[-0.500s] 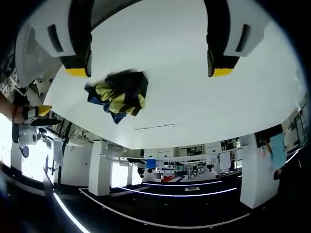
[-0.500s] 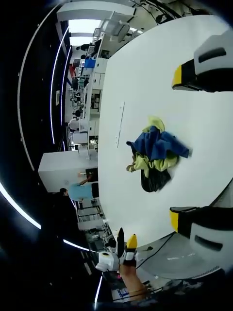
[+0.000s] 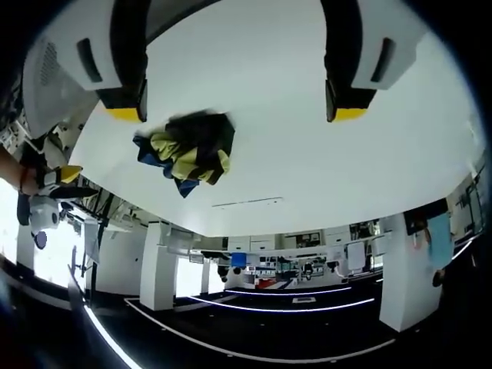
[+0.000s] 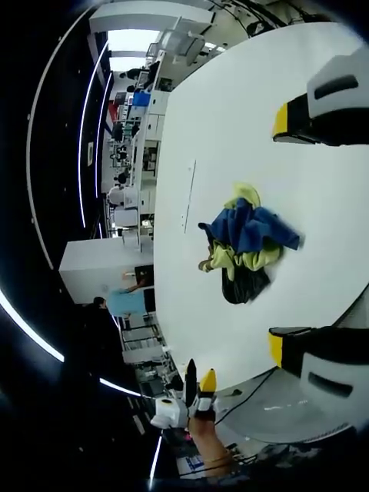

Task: Fold the garment on the visible template until the final outline fits inside the template.

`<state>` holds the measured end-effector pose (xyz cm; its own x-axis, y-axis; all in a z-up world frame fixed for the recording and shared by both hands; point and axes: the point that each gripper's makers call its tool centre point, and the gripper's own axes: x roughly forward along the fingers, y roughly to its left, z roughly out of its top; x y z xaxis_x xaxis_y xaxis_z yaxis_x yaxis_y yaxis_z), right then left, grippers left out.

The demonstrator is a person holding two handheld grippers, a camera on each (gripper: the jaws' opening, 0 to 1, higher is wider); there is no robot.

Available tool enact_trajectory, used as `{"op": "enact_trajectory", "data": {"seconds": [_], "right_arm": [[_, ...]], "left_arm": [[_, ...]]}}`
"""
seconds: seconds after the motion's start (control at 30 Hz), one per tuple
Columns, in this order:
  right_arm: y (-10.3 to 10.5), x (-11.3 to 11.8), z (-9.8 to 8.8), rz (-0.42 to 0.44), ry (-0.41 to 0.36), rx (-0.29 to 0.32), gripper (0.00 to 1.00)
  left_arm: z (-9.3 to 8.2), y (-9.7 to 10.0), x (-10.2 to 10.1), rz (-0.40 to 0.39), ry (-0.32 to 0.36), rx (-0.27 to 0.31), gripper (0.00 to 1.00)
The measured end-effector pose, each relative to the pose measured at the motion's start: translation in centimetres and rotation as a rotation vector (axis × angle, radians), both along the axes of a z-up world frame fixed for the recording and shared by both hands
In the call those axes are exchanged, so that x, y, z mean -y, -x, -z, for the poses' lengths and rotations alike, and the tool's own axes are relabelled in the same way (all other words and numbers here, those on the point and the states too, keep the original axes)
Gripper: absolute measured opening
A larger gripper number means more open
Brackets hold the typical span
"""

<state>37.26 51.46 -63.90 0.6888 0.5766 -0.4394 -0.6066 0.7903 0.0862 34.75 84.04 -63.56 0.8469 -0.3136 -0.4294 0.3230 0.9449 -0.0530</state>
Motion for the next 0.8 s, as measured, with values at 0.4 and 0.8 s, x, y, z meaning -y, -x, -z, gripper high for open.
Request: {"op": "enact_trajectory", "data": {"seconds": [0.4, 0.8], "right_arm": [[-0.6, -0.7, 0.4, -0.009, -0.005, 0.003, 1.0], [-1.6, -2.1, 1.2, -0.029, -0.026, -0.009, 0.91]], "left_arm": [[0.2, -1.0, 0.7, 0.024, 0.012, 0.007, 0.91], [1.7, -2.0, 1.2, 0.056, 0.022, 0.003, 0.8]]}}
